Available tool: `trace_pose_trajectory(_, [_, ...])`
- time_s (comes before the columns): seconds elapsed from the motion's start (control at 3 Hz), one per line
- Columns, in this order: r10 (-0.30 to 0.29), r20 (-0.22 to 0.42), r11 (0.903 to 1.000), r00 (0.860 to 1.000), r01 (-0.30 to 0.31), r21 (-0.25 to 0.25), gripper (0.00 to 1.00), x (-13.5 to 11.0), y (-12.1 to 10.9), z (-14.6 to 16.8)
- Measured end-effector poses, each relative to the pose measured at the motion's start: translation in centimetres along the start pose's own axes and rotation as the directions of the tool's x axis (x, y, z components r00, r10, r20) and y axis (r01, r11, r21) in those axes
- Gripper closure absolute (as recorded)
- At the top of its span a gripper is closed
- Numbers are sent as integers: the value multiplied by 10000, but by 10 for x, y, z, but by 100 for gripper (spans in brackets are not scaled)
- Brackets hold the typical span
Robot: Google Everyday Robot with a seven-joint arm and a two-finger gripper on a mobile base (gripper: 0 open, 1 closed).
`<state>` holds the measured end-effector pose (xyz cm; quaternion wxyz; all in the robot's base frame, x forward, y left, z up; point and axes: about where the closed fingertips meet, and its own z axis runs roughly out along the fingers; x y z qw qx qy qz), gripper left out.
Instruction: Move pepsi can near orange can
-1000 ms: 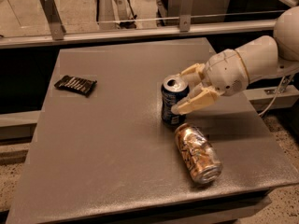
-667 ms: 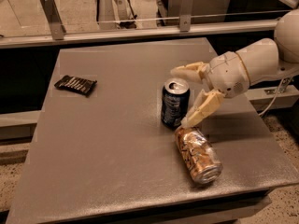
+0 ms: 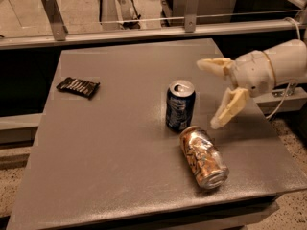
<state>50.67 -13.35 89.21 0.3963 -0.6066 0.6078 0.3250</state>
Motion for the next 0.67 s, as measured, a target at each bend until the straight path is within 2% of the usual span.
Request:
trace_pose_trajectory(0.33, [104, 402, 9912, 9991, -156, 1312, 0, 15, -35, -60])
trace_pose_trajectory(0.67, [297, 889, 9594, 9956, -534, 2769, 0, 10, -60, -119])
